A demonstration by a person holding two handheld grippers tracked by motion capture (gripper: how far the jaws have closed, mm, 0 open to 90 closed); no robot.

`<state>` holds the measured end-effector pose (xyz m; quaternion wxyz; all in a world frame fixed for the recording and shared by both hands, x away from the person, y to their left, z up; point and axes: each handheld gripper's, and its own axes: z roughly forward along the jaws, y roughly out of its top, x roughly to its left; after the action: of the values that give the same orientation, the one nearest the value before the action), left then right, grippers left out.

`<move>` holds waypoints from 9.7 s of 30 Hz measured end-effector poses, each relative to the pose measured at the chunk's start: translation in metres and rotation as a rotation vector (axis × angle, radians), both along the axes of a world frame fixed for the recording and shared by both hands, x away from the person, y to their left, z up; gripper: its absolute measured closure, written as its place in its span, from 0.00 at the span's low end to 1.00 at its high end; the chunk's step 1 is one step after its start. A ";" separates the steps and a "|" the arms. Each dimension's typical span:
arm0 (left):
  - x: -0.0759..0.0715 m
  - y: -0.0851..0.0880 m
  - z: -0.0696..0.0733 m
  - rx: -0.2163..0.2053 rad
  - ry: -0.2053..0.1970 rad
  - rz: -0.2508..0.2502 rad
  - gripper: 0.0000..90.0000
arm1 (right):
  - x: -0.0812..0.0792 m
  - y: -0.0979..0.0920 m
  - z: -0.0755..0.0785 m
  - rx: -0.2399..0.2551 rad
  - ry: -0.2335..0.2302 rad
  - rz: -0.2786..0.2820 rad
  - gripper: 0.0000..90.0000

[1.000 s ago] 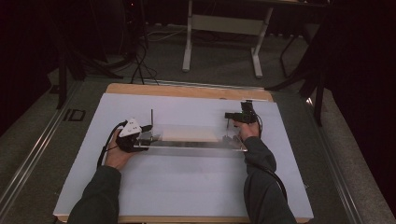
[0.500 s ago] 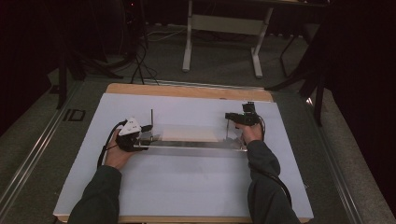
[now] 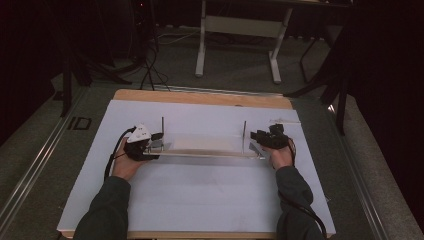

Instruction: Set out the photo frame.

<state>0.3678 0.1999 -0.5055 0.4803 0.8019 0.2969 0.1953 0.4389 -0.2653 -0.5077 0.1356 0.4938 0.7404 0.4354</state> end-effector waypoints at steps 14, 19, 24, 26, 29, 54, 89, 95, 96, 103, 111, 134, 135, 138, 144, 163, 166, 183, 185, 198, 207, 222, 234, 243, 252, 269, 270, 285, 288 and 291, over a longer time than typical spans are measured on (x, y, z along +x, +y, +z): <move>0.001 0.000 0.001 -0.001 0.010 0.002 0.50 | -0.024 -0.007 -0.010 -0.015 -0.042 0.068 0.61; 0.002 0.000 0.002 -0.005 0.011 0.004 0.50 | -0.030 -0.008 -0.015 -0.057 -0.047 0.120 0.56; 0.003 0.000 0.004 -0.001 0.018 0.001 0.50 | -0.035 -0.002 -0.010 -0.043 -0.104 0.182 0.48; 0.003 0.000 0.004 -0.002 0.019 0.001 0.50 | -0.036 0.000 -0.006 -0.029 -0.133 0.198 0.45; 0.004 0.000 0.004 -0.006 0.018 0.003 0.50 | -0.038 0.004 -0.002 -0.040 -0.164 0.228 0.42; 0.016 -0.001 0.016 -0.036 0.038 0.030 0.50 | -0.036 0.015 0.013 -0.032 -0.268 0.254 0.43; 0.031 0.005 0.020 -0.135 0.052 0.085 0.43 | -0.019 0.015 0.022 0.069 -0.279 0.222 0.49; 0.026 0.005 0.021 -0.132 -0.011 0.119 0.47 | -0.018 0.015 0.027 0.084 -0.284 0.212 0.50; 0.025 0.005 0.022 -0.130 -0.018 0.117 0.48 | -0.018 0.015 0.028 0.083 -0.282 0.210 0.50; 0.024 0.003 0.023 -0.122 -0.056 0.138 0.52 | -0.014 0.014 0.028 0.096 -0.287 0.212 0.51; 0.027 0.002 0.023 -0.148 -0.062 0.167 0.52 | -0.007 0.013 0.026 0.133 -0.295 0.211 0.52; 0.055 -0.004 0.032 -0.163 -0.028 0.250 0.50 | 0.009 0.033 0.041 0.048 -0.285 0.079 0.55; 0.056 -0.005 0.033 -0.159 -0.022 0.258 0.49 | 0.010 0.033 0.042 0.041 -0.284 0.077 0.55; 0.059 -0.007 0.035 -0.152 -0.015 0.269 0.49 | 0.013 0.036 0.044 0.028 -0.278 0.064 0.55; 0.064 -0.015 0.039 -0.141 0.008 0.265 0.49 | 0.014 0.034 0.046 -0.003 -0.274 0.037 0.58; 0.053 -0.019 0.035 -0.196 0.023 0.248 0.48 | -0.006 0.025 0.044 0.001 -0.283 0.026 0.60; 0.048 -0.019 0.035 -0.198 0.021 0.242 0.48 | -0.012 0.024 0.043 0.008 -0.290 0.027 0.60; 0.027 -0.020 0.037 -0.204 0.048 0.221 0.48 | -0.040 0.020 0.047 0.008 -0.295 0.023 0.61; 0.025 -0.021 0.037 -0.203 0.053 0.221 0.48 | -0.042 0.019 0.047 0.009 -0.296 0.023 0.61; 0.016 -0.023 0.039 -0.200 0.071 0.206 0.48 | -0.060 0.016 0.046 0.007 -0.302 0.014 0.62; 0.010 -0.027 0.039 -0.203 0.078 0.203 0.47 | -0.067 0.011 0.043 0.011 -0.302 0.023 0.62; 0.005 -0.027 0.039 -0.208 0.081 0.208 0.48 | -0.068 0.009 0.042 0.012 -0.309 0.036 0.62; 0.005 -0.026 0.038 -0.224 0.089 0.213 0.48 | -0.068 0.009 0.041 0.011 -0.314 0.040 0.63; 0.003 -0.024 0.039 -0.215 0.084 0.215 0.48 | -0.068 0.010 0.041 0.010 -0.315 0.046 0.63; 0.002 -0.022 0.037 -0.225 0.078 0.226 0.48 | -0.067 0.014 0.040 0.022 -0.316 0.043 0.62; 0.003 -0.020 0.032 -0.223 0.083 0.229 0.43 | -0.063 0.014 0.033 0.011 -0.285 0.058 0.50; 0.003 -0.020 0.032 -0.224 0.083 0.229 0.43 | -0.063 0.014 0.034 0.010 -0.286 0.055 0.50; -0.008 -0.009 0.037 -0.217 0.081 0.223 0.43 | -0.066 0.005 0.038 -0.015 -0.254 0.097 0.44; -0.013 -0.003 0.041 -0.221 0.078 0.237 0.44 | -0.069 0.002 0.039 -0.026 -0.247 0.101 0.44; -0.018 0.001 0.042 -0.220 0.076 0.242 0.44 | -0.071 -0.003 0.040 -0.025 -0.243 0.095 0.44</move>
<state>0.3495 0.2006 -0.4634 0.5266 0.7097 0.4288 0.1876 0.3681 -0.2687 -0.4678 0.2097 0.4002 0.7465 0.4885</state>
